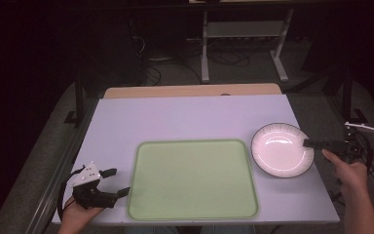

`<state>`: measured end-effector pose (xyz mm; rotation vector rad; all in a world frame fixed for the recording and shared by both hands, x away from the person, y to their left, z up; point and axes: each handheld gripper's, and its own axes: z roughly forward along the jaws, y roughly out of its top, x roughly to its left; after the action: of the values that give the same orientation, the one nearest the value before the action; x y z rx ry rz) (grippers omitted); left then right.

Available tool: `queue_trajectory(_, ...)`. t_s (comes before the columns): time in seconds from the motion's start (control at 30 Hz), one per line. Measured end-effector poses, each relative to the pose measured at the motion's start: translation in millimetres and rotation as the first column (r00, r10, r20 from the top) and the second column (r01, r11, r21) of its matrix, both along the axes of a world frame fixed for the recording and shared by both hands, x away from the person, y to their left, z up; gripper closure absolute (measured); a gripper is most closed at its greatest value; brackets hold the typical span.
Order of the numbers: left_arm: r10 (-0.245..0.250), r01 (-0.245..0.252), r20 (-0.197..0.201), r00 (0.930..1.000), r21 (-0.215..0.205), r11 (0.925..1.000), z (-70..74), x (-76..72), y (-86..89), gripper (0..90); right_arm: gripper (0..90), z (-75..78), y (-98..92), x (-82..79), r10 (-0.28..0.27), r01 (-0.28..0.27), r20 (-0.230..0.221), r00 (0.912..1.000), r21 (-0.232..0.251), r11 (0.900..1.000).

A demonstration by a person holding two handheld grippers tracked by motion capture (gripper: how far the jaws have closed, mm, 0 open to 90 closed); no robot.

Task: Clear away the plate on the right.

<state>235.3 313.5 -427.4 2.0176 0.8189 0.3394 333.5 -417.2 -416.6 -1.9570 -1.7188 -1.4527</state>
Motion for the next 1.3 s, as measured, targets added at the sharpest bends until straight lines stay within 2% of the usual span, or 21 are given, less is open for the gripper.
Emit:
queue_trajectory(0.23, -0.002, 0.002, -0.001, 1.0000, 0.004, 1.0000, -0.2, 0.4, -0.5, 14.2, 79.4, 8.7, 3.6, -5.4, 0.029, -0.029, 0.037, 0.9989, 0.016, 0.999)
queue_trajectory(0.27, -0.002, 0.002, -0.001, 1.0000, 0.003, 1.0000, -0.1, 0.4, -0.6, 14.3, 79.6, 11.6, 6.1, -7.1, 0.042, -0.044, 0.054, 0.9977, 0.037, 0.998)
queue_trajectory(0.37, -0.002, 0.002, 0.000, 1.0000, 0.003, 1.0000, -0.2, 0.2, -0.7, 14.3, 79.6, 15.5, 8.5, -8.8, 0.050, -0.054, 0.070, 0.9963, 0.050, 0.997)
queue_trajectory(0.57, 0.003, -0.003, 0.002, 1.0000, -0.001, 1.0000, 0.4, 0.2, 0.1, 14.3, 79.6, 22.3, 16.4, -10.8, 0.085, -0.089, 0.085, 0.9927, 0.042, 0.995)
queue_trajectory(0.73, 0.002, -0.002, -0.001, 1.0000, 0.000, 1.0000, 0.1, 0.3, -0.3, 14.2, 79.9, 21.8, 24.5, -10.4, 0.115, -0.121, 0.086, 0.9895, 0.056, 0.991)
queue_trajectory(0.97, 0.004, -0.004, 0.002, 1.0000, 0.001, 1.0000, 0.5, 0.2, 0.3, 14.3, 79.8, 23.2, 37.6, -8.2, 0.150, -0.152, 0.067, 0.9864, 0.017, 0.988)
queue_trajectory(1.13, 0.002, -0.002, 0.002, 1.0000, 0.001, 1.0000, 0.5, 0.2, 0.4, 14.3, 79.8, 25.0, 45.2, -7.2, 0.167, -0.169, 0.071, 0.9833, 0.017, 0.985)
queue_trajectory(1.17, 0.002, -0.002, 0.002, 1.0000, 0.001, 1.0000, 0.6, 0.1, 0.2, 14.3, 79.8, 28.3, 50.1, -6.8, 0.188, -0.190, 0.082, 0.9787, 0.008, 0.982)
queue_trajectory(1.3, 0.001, -0.001, 0.003, 1.0000, 0.001, 1.0000, 0.9, 0.2, 0.8, 14.3, 79.7, 35.0, 58.7, -5.8, 0.215, -0.214, 0.090, 0.9724, -0.018, 0.977)
